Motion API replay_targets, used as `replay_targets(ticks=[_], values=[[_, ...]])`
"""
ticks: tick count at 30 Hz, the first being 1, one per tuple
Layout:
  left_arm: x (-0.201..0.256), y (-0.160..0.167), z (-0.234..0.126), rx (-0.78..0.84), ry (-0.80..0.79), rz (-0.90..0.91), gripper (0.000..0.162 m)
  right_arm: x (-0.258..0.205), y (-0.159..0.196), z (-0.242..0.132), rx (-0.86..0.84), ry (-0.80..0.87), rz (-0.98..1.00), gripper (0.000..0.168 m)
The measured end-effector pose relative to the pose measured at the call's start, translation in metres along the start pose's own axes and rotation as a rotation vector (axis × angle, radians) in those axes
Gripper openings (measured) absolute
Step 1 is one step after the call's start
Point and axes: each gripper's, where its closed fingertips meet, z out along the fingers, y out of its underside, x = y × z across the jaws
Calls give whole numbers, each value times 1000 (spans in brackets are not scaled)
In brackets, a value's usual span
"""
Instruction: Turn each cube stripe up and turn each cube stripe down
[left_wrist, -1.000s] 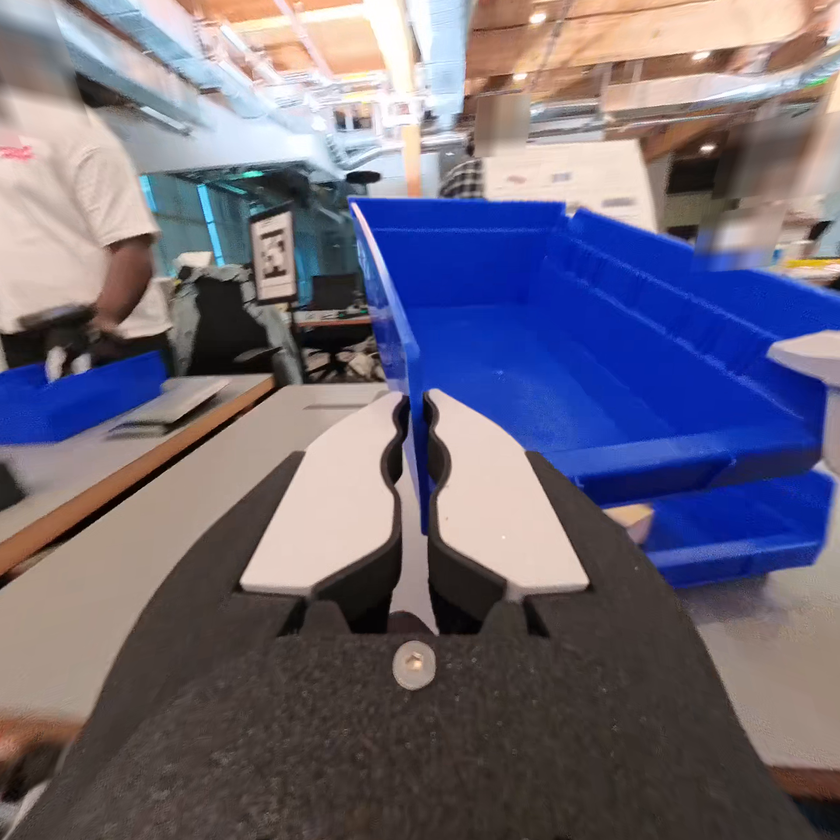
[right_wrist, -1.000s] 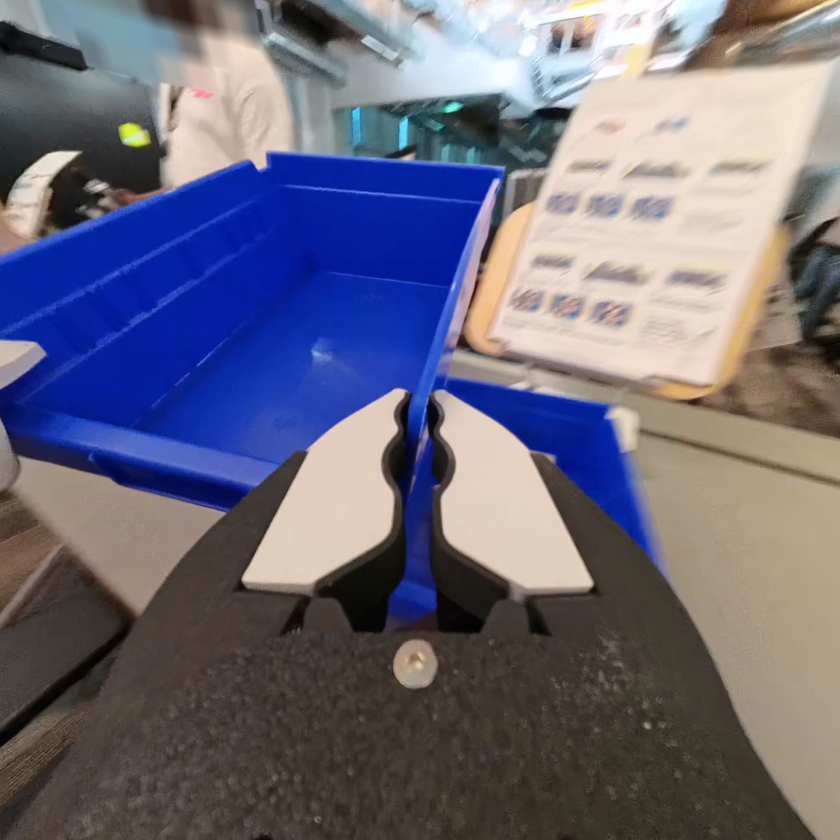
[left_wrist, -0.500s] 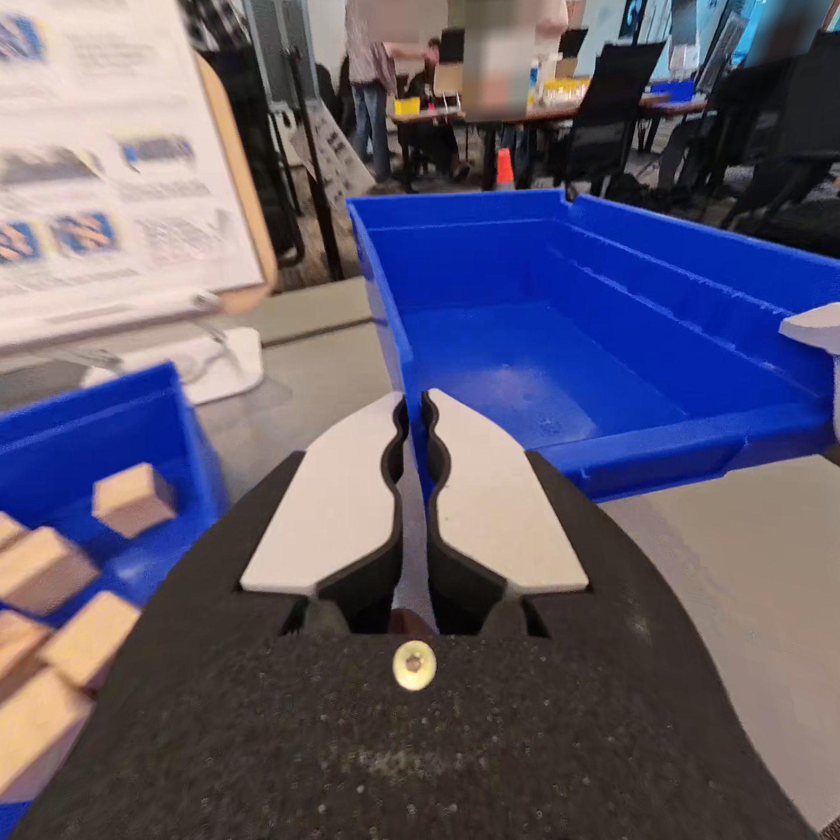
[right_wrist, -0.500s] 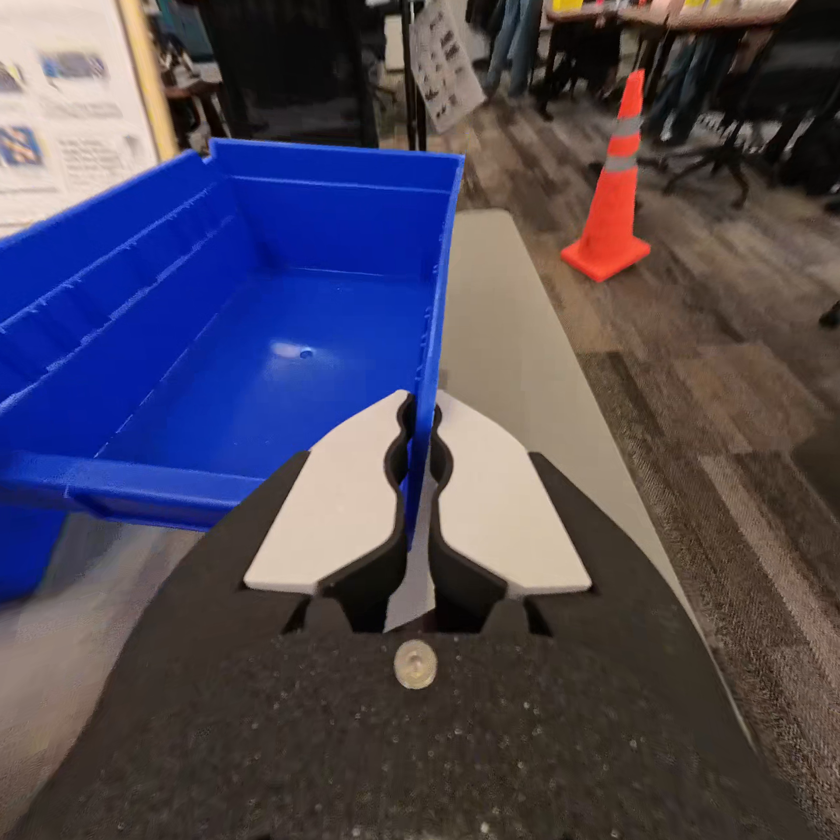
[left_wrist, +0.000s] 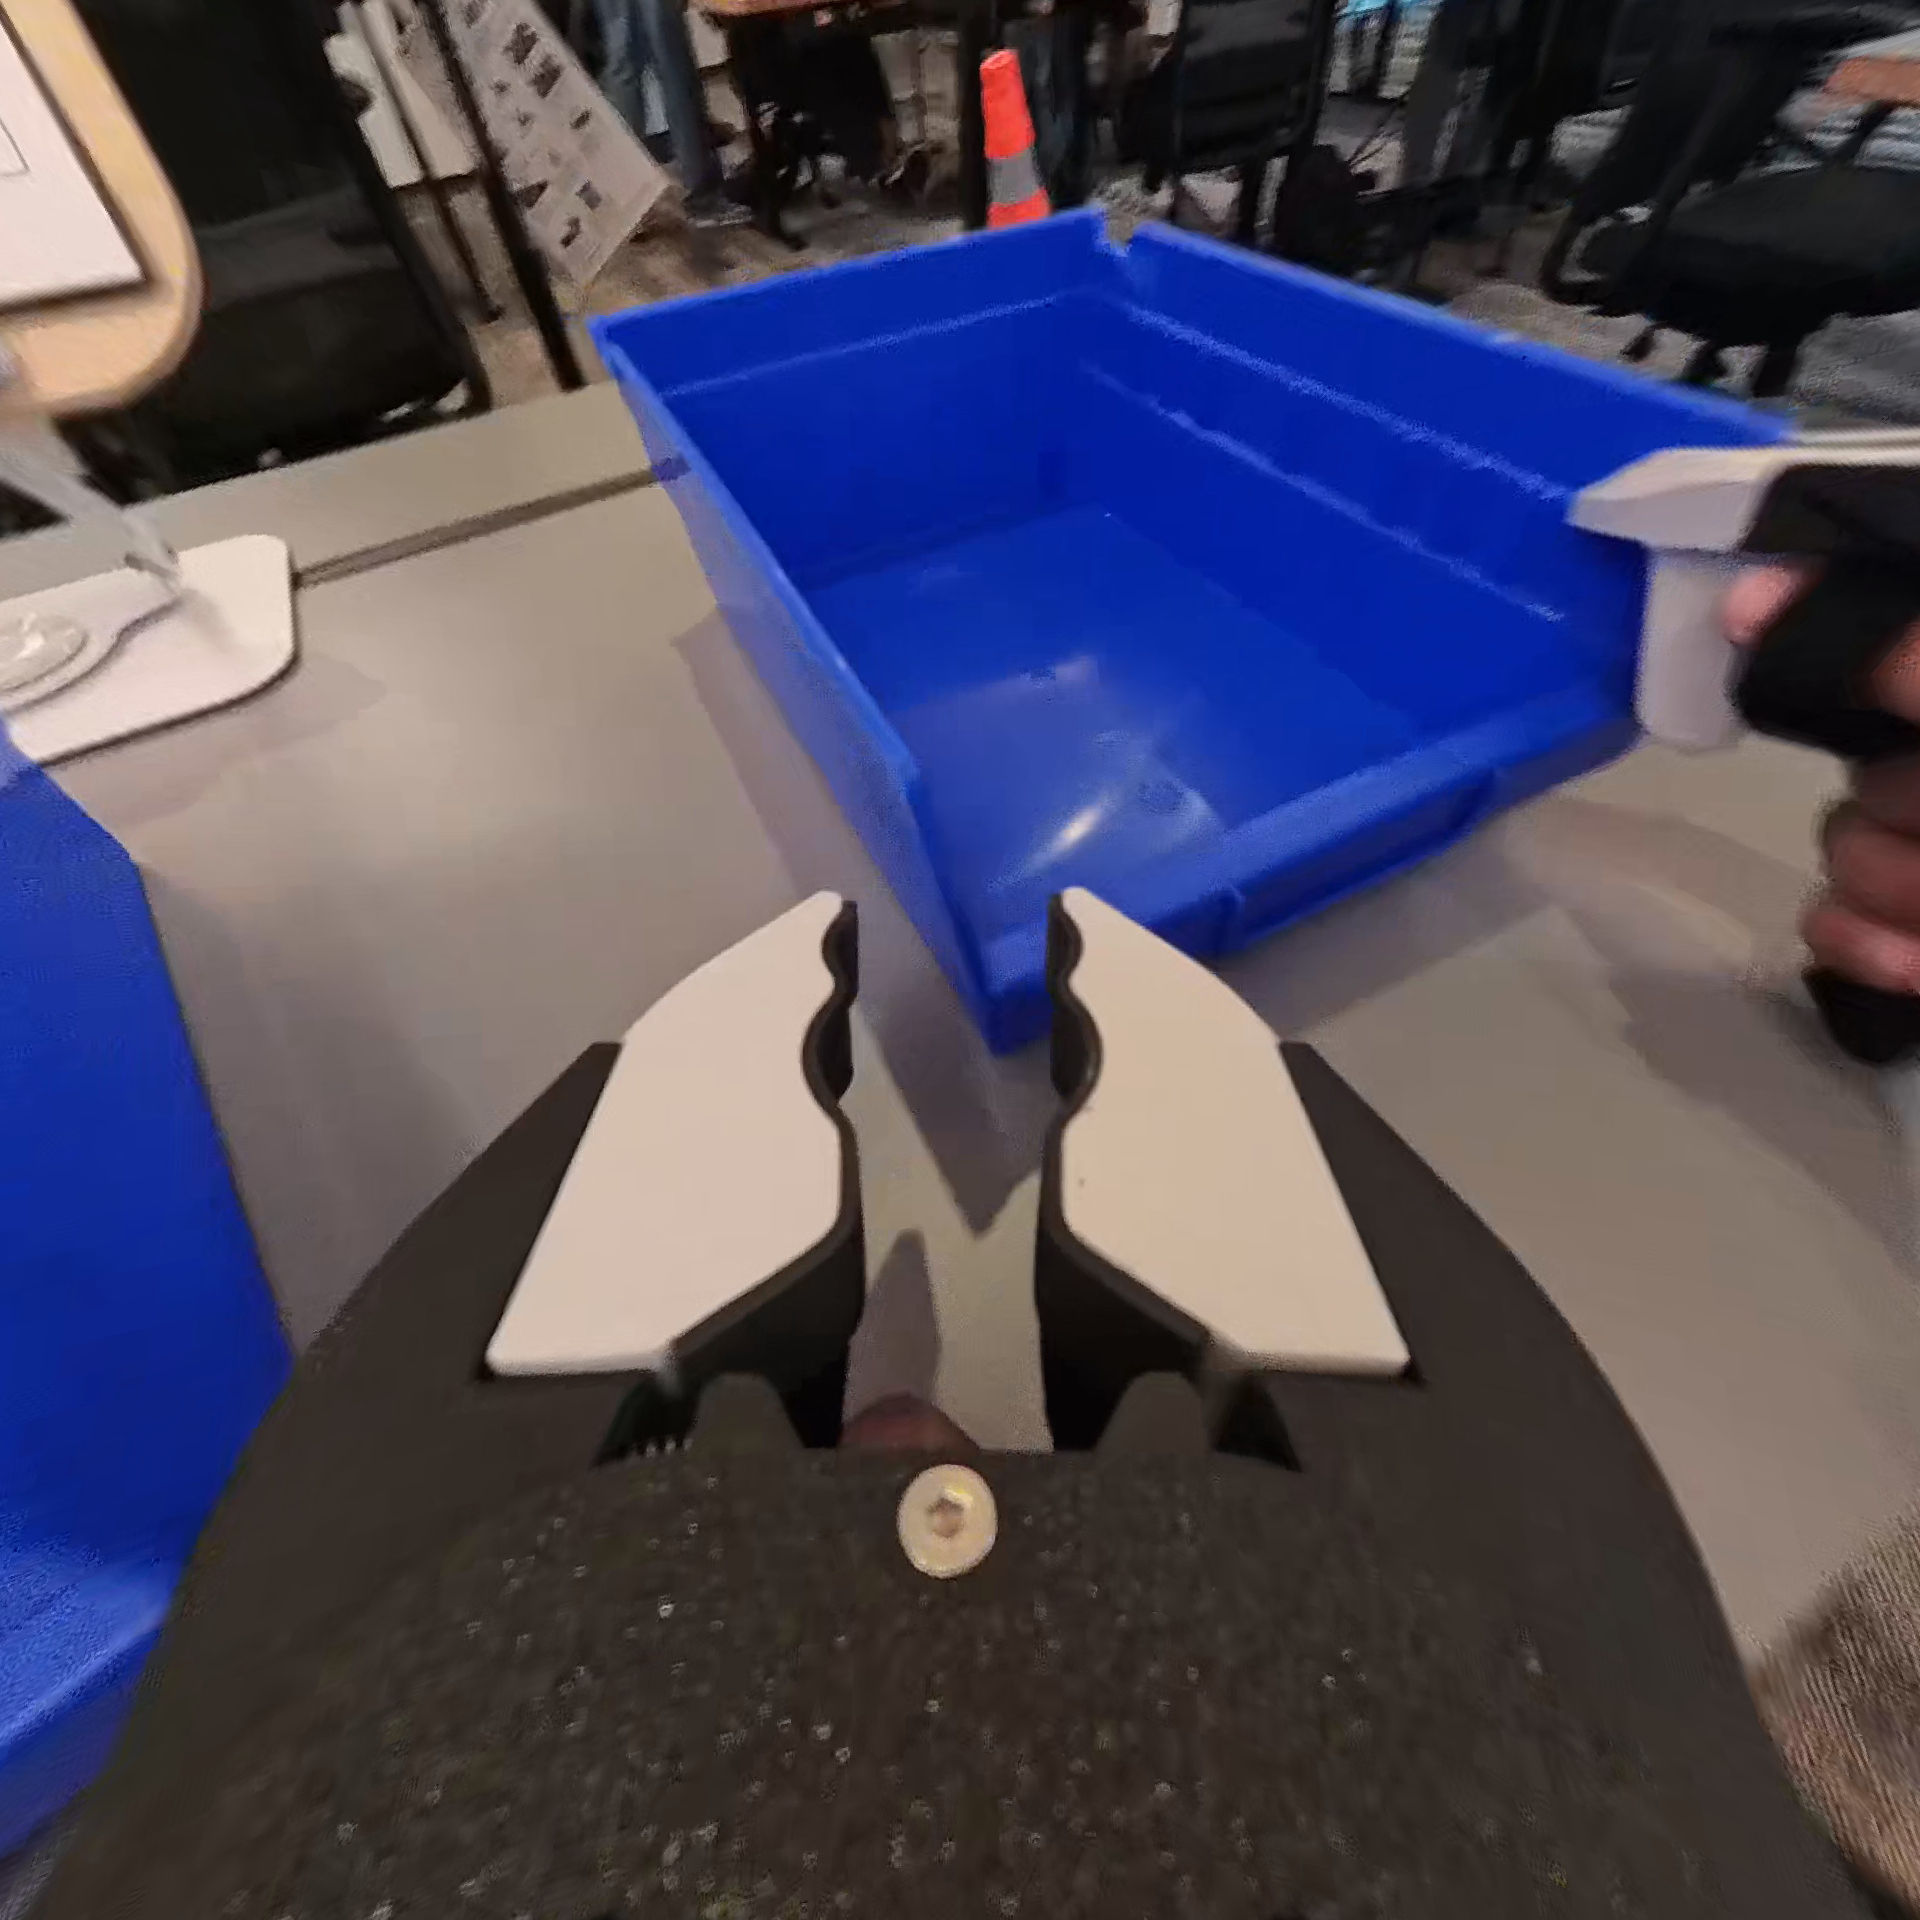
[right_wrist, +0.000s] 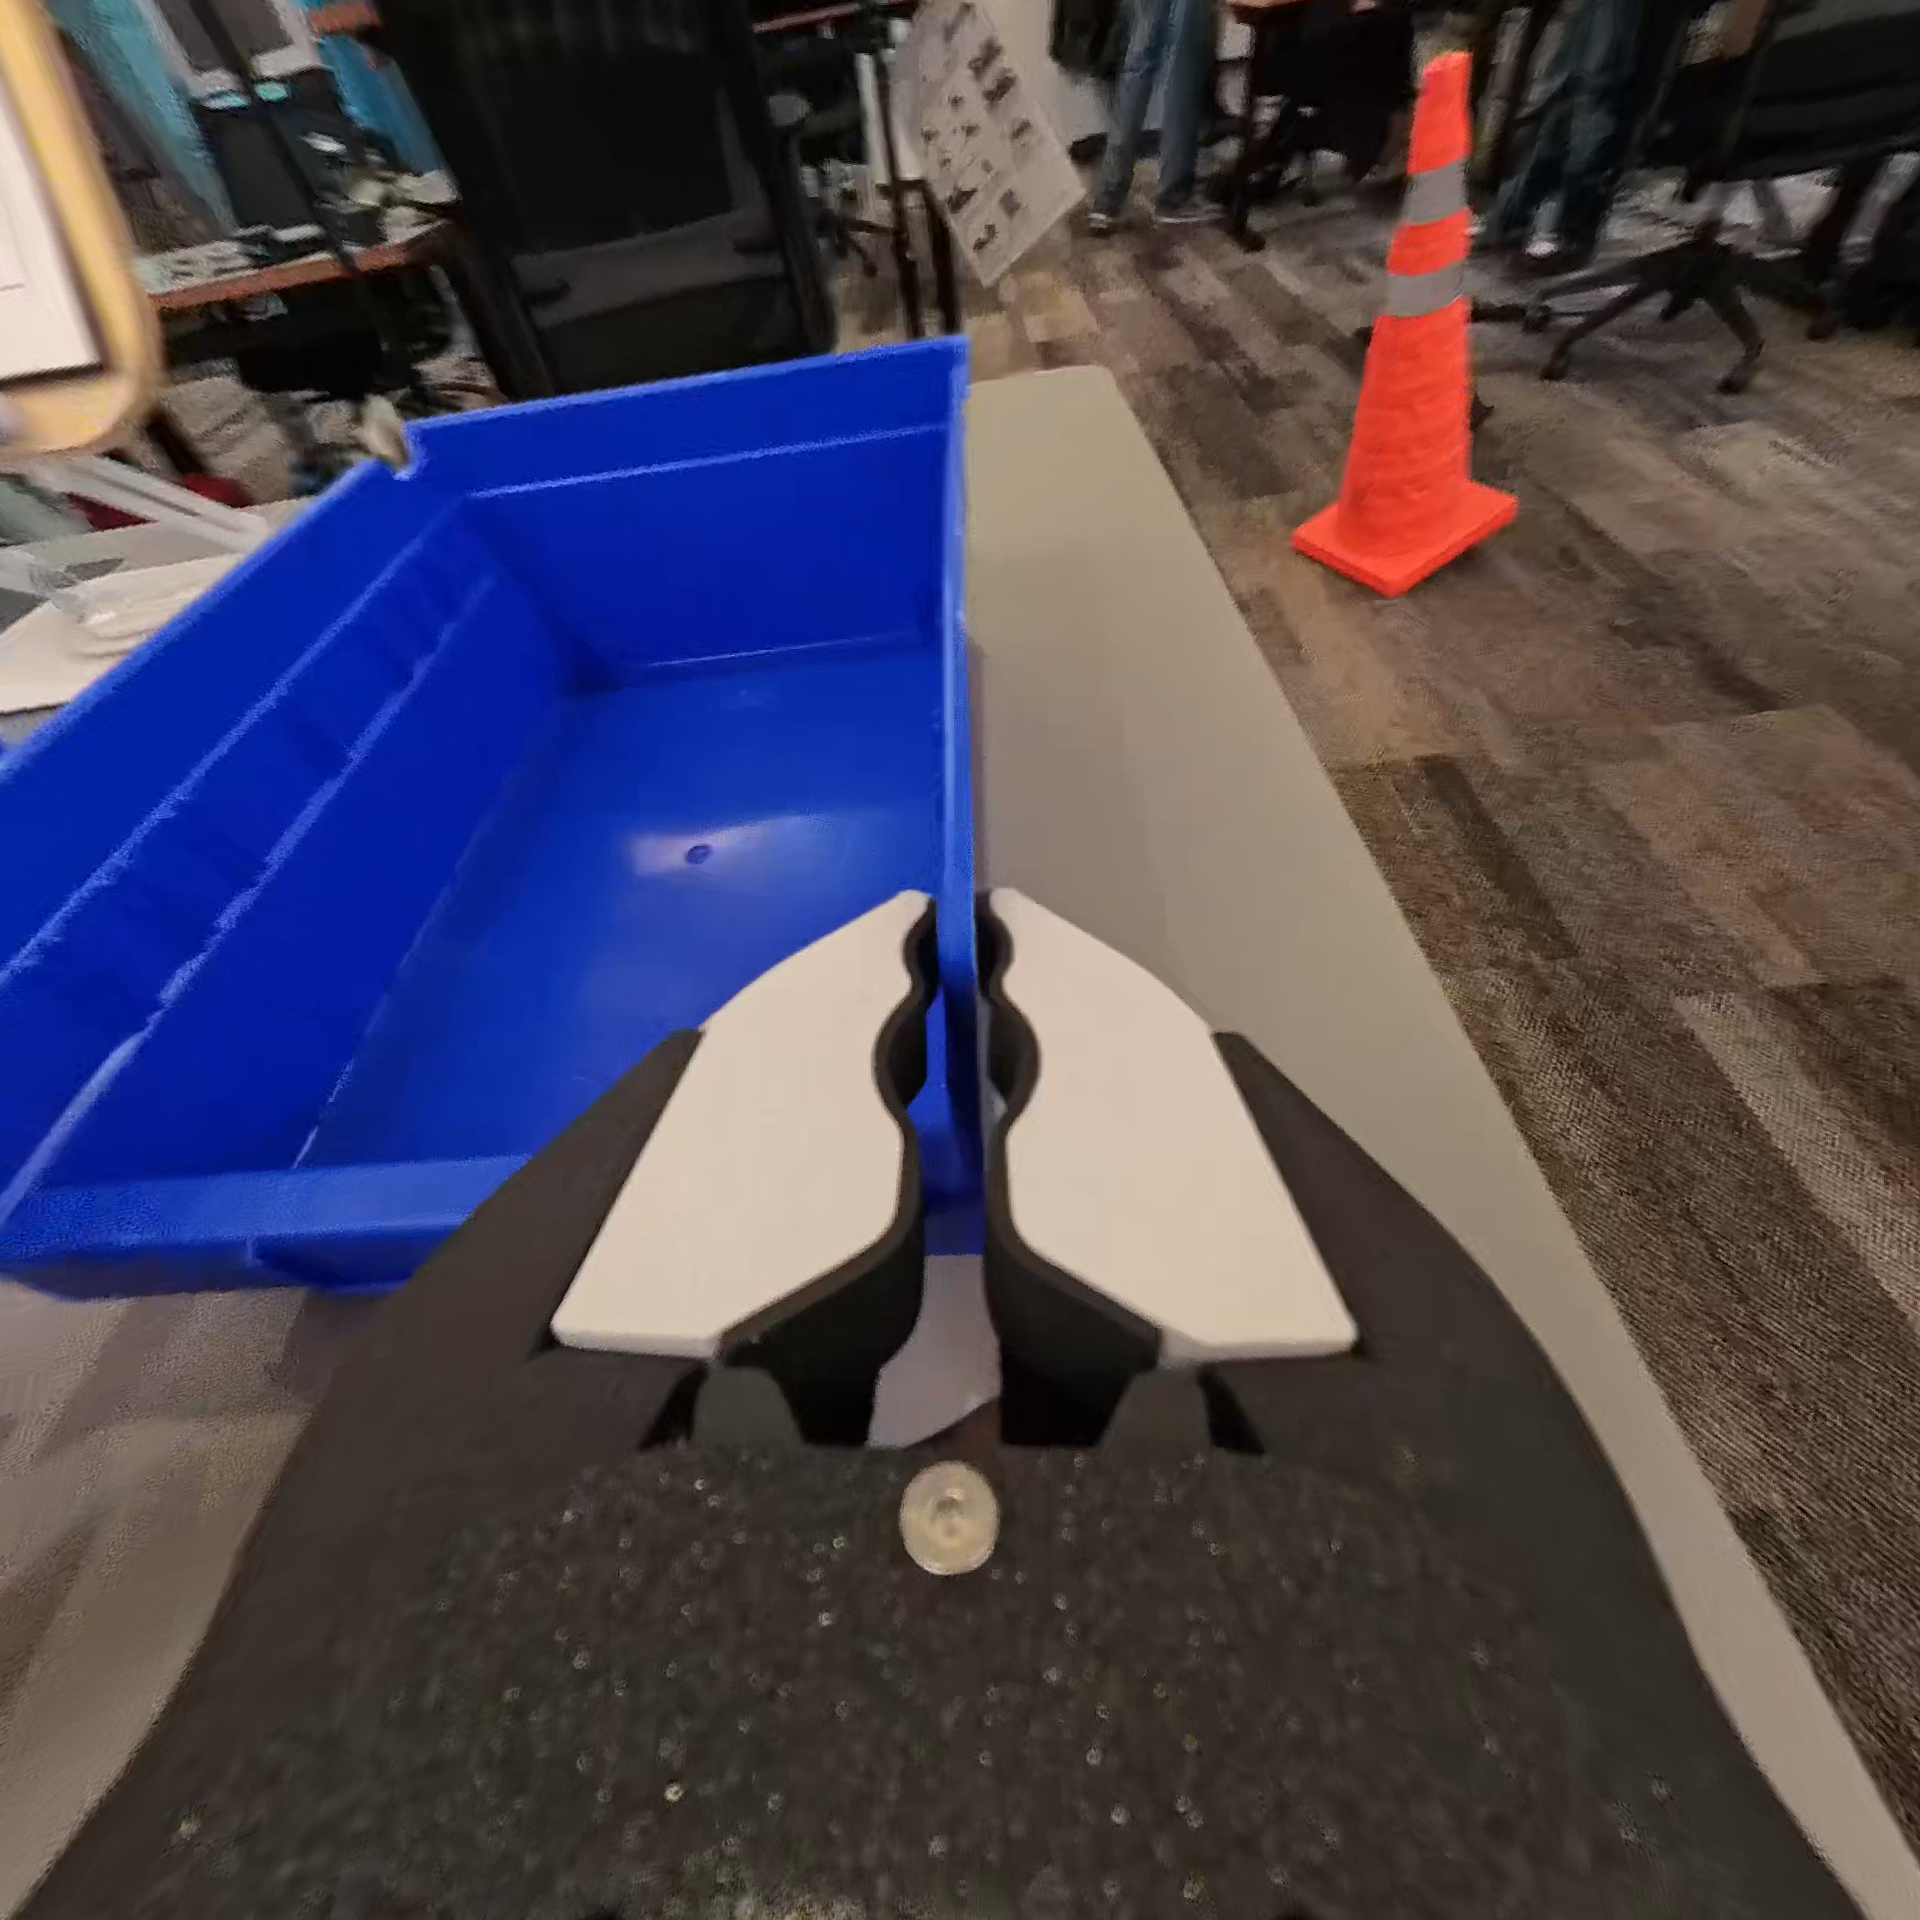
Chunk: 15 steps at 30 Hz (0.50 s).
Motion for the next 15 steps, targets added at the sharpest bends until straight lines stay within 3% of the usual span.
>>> replay_targets(ticks=[2,4,9,12,15], values=[[-10,-6,-40,41,49,35,36,5,-18,-14,47,85,-45,22],[-41,-17,-86,111,58,42,36,-12,-47,-30,144,75,-123,26],[-169,-14,-165,162,-130,8,44,-130,-97,-58,285,-244,-180,39],[-241,8,-193,171,-291,-70,44,-238,-91,-67,239,-550,-138,42],[-279,46,-193,103,-347,-195,46,-323,-41,-55,18,-694,28,47]])
